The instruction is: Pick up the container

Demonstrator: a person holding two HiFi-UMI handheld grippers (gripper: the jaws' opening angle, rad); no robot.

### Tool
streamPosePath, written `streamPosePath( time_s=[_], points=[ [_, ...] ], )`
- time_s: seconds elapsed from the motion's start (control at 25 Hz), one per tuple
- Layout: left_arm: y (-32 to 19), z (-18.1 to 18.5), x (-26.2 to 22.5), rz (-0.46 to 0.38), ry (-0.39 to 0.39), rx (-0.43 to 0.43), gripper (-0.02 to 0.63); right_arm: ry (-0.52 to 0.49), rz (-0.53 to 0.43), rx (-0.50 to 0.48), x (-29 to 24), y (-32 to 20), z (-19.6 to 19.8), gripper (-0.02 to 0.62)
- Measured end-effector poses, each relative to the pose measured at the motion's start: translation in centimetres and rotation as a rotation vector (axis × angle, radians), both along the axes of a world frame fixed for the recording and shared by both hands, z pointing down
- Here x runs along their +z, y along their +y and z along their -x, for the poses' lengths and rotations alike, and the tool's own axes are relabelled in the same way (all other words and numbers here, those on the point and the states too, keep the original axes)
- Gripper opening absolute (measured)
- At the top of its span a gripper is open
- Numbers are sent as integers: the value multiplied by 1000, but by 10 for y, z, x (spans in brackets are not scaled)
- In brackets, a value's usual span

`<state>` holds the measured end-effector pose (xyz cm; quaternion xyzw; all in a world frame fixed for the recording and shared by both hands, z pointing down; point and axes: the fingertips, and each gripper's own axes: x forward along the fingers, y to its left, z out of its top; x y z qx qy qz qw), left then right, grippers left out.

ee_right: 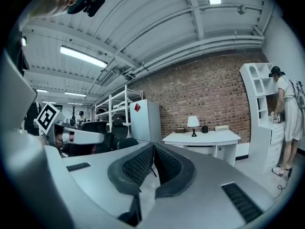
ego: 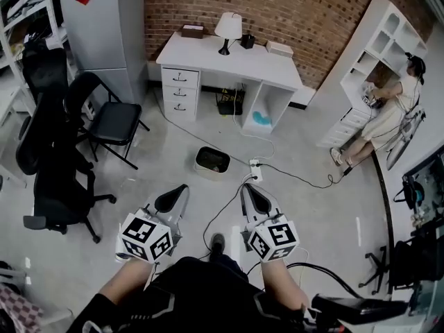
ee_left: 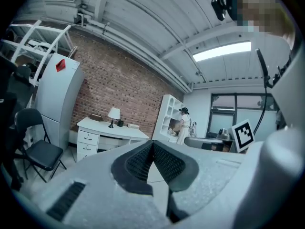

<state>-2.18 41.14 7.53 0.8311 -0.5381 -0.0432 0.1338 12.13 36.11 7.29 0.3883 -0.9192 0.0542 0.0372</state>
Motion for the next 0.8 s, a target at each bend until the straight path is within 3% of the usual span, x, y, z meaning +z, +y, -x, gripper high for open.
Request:
streamPosePath(
  time_s=[0.12,0.44,0.8],
  points=[
    [-28,-7,-10,-8,38,-29,9,-12,-5,-26,-7,-35,-11,8],
    [-92,-39,-9,22,-7,-70,9,-48,13,-63,-4,-105,-41,8],
    [-146,-65,-12,30,15,-122,9,-47,32,-122,1,-157,-66,9]
  ],
)
